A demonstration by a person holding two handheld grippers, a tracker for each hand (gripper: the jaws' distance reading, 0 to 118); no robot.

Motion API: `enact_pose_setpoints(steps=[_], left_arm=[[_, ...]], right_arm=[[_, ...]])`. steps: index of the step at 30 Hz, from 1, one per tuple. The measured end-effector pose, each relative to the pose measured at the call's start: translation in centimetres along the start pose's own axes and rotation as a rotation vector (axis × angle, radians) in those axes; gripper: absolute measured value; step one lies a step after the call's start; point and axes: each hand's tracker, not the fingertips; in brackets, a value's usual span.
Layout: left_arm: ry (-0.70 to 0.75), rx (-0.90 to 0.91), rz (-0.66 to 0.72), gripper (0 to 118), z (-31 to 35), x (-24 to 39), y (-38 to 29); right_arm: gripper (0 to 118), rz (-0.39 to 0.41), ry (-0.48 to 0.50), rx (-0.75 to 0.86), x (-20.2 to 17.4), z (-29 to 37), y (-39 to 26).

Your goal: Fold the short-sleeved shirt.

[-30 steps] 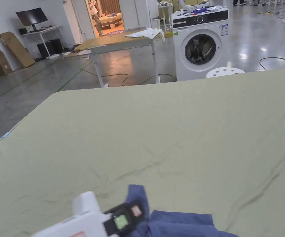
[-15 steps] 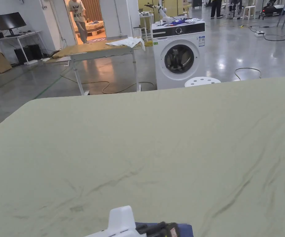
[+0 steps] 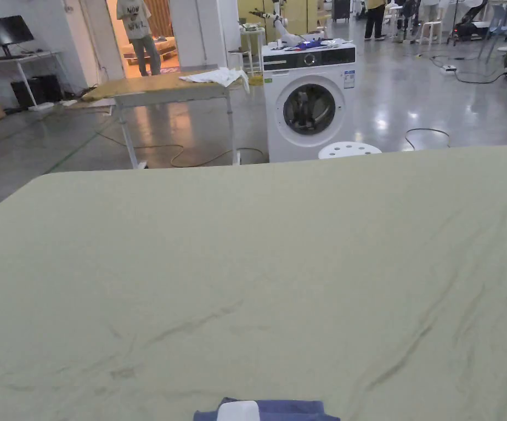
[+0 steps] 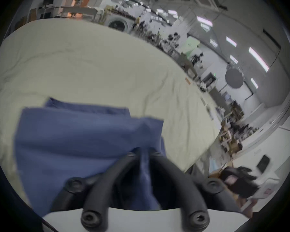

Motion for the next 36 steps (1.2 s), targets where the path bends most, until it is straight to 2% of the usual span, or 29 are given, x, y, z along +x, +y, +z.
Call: enact_pose_setpoints(steps=[1,2,3,5,7,11,13,16,17,21,23,24,26,28,34,36], left_arm=[[-0.004,0.048,0.003,65,1.9,-0.4,0.3],[0.004,0.083,0.009,79,3.5,-1.0,0.4],[0.018,0.118,0.024,82,5.1,-1.6,0.5],[0.059,0.183,0.070,83,8.2,-3.0,0.7],[0.078,0.220,0.120,84,10.2,-5.1,0.5],[0.139,0.200,0.191,91,12.1,-8.4,0.1],[0.141,0.199,0.197,92,12.2,-9.6,-0.1],[0.104,0.153,0.239,93,10.6,-11.3,-0.1],[0.049,0.147,0.269,93,9.8,-12.1,-0.2],[-0.040,0.100,0.394,93,5.4,-15.2,0.1],[-0.090,0.072,0.432,89,3.7,-16.2,0.5],[-0.118,0.075,0.445,78,3.4,-16.2,0.6],[-0.153,0.065,0.494,27,2.7,-16.5,1.1],[-0.067,0.055,0.448,26,2.3,-15.7,0.7],[-0.063,0.097,0.407,24,4.1,-14.9,1.2],[-0.086,0.127,0.383,24,6.4,-14.7,1.9]], right_arm=[[0,0.021,0.057,-0.024,-0.4,-1.2,0.7],[0,0.050,0.105,-0.042,-0.8,-2.4,1.4],[0,0.084,0.136,-0.047,-1.4,-3.7,2.2],[0,0.121,0.186,-0.092,-2.6,-6.8,3.7],[0,0.158,0.188,-0.136,-3.4,-10.1,5.0],[0,0.245,0.047,-0.219,-3.9,-15.6,5.5],[0,0.228,-0.026,-0.335,-3.3,-17.9,4.7],[0,0.118,0.011,-0.292,-2.4,-17.9,4.2],[0,0.086,0.013,-0.302,-2.3,-17.7,4.4],[0,0.097,0.013,-0.297,-2.1,-17.7,4.1],[0,0.095,0.010,-0.295,-2.1,-17.6,4.1],[0,0.093,0.009,-0.295,-2.1,-17.7,4.0],[0,0.085,0.008,-0.293,-2.1,-17.6,4.0],[0,0.069,0.010,-0.289,-1.8,-17.6,3.9],[0,0.042,0.037,-0.277,-1.7,-16.6,4.4],[0,-0.030,0.078,-0.227,-1.8,-14.9,5.3]])
